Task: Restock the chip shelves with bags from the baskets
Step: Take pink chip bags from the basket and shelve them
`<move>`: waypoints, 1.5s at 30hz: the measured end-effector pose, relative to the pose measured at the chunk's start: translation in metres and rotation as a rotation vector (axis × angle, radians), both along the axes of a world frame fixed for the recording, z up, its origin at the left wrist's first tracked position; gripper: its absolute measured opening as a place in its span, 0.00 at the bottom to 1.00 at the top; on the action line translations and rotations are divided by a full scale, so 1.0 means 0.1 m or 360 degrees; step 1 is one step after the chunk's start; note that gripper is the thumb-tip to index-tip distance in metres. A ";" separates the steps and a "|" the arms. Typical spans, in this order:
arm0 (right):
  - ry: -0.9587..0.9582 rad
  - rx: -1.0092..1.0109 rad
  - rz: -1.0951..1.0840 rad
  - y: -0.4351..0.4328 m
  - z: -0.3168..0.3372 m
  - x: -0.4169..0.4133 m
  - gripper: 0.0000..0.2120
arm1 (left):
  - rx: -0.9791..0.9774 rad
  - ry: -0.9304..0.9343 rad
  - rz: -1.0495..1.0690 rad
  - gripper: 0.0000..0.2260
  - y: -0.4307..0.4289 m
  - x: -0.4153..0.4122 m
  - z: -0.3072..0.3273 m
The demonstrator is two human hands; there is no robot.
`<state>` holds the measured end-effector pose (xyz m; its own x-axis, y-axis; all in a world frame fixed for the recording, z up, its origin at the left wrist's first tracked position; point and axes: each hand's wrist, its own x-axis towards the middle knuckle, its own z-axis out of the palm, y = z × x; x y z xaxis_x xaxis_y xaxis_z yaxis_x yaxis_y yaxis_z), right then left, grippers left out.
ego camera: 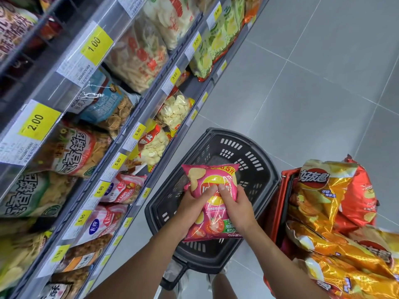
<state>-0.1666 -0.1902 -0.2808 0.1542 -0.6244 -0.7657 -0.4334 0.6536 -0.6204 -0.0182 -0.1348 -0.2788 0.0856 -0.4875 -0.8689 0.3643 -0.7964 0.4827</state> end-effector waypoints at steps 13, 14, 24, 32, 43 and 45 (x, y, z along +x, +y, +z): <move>-0.0129 -0.0001 -0.0133 0.10 -0.03 0.08 0.28 | 0.0089 -0.0009 0.0173 0.27 0.12 0.04 -0.09; -0.0142 0.0010 -0.0141 0.11 -0.03 0.08 0.27 | 0.0091 -0.0029 0.0178 0.29 0.12 0.04 -0.09; 0.0041 -0.0102 -0.0031 0.22 -0.06 0.17 0.24 | 0.0117 -0.0203 0.0164 0.46 0.21 0.08 -0.10; -0.0080 -0.0100 -0.0069 0.27 0.01 0.26 0.13 | 0.0168 -0.0161 0.0134 0.51 0.29 0.17 -0.08; -0.0216 0.0124 -0.0112 0.28 -0.05 0.34 0.15 | 0.0206 -0.0167 0.0112 0.37 0.38 0.29 -0.08; -0.0241 0.0146 -0.0073 0.29 -0.07 0.38 0.19 | 0.0211 -0.0213 0.0096 0.39 0.41 0.33 -0.08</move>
<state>-0.1282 -0.1607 -0.2875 0.2452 -0.5623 -0.7898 -0.3080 0.7273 -0.6134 0.0151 -0.0935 -0.2871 0.2302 -0.3598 -0.9042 0.3529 -0.8350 0.4221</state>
